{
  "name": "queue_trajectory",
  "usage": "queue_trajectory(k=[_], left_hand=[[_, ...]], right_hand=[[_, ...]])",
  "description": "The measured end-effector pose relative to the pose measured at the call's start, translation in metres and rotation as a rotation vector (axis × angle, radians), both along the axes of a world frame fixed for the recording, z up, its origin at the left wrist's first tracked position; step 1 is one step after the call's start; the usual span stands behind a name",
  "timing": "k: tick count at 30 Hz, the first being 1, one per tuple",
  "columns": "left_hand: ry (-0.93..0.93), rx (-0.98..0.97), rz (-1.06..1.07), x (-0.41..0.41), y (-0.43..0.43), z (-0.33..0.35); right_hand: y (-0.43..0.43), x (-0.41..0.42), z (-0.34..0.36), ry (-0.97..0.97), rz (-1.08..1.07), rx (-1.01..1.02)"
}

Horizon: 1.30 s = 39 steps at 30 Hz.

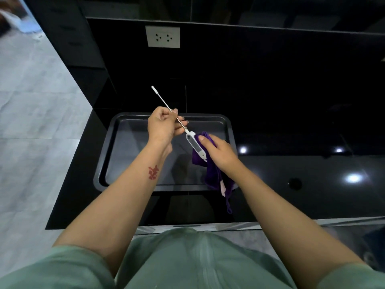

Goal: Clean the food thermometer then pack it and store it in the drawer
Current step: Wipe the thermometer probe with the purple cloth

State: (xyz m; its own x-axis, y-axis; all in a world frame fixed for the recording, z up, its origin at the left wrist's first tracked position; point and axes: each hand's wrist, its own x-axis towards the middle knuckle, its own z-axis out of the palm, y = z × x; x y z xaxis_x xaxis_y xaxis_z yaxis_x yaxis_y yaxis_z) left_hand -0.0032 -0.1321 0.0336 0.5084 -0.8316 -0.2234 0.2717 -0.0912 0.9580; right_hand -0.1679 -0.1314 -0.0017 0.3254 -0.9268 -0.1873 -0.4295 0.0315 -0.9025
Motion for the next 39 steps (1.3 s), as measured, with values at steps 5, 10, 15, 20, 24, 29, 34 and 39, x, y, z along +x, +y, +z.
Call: queue_trajectory(k=[5,10,15,20,24,29,34,39], left_hand=[[-0.013,0.007,-0.056,-0.009,0.0,-0.002],[0.036,0.027,-0.017,-0.001,-0.005,-0.001],[0.083,0.038,-0.008,0.004,-0.004,-0.001],[0.185,-0.023,-0.209,0.014,-0.001,0.004],[0.128,-0.023,-0.241,0.011,0.003,0.002],[0.042,-0.031,-0.257,0.01,0.002,0.0],[0.009,-0.041,-0.173,0.011,0.001,-0.001],[0.016,-0.033,-0.206,0.001,0.003,-0.002]], right_hand=[[-0.005,0.005,0.005,0.003,-0.002,-0.006],[-0.004,0.003,0.002,-0.078,-0.037,0.142],[-0.002,0.005,0.002,-0.115,-0.064,0.154],[-0.009,-0.002,0.007,-0.183,-0.065,0.247],[-0.01,0.002,0.012,-0.173,-0.028,0.236],[-0.009,0.004,0.01,-0.164,-0.021,0.21],[-0.006,0.002,0.004,-0.154,-0.028,0.242],[-0.007,0.002,0.012,-0.167,-0.007,0.233]])
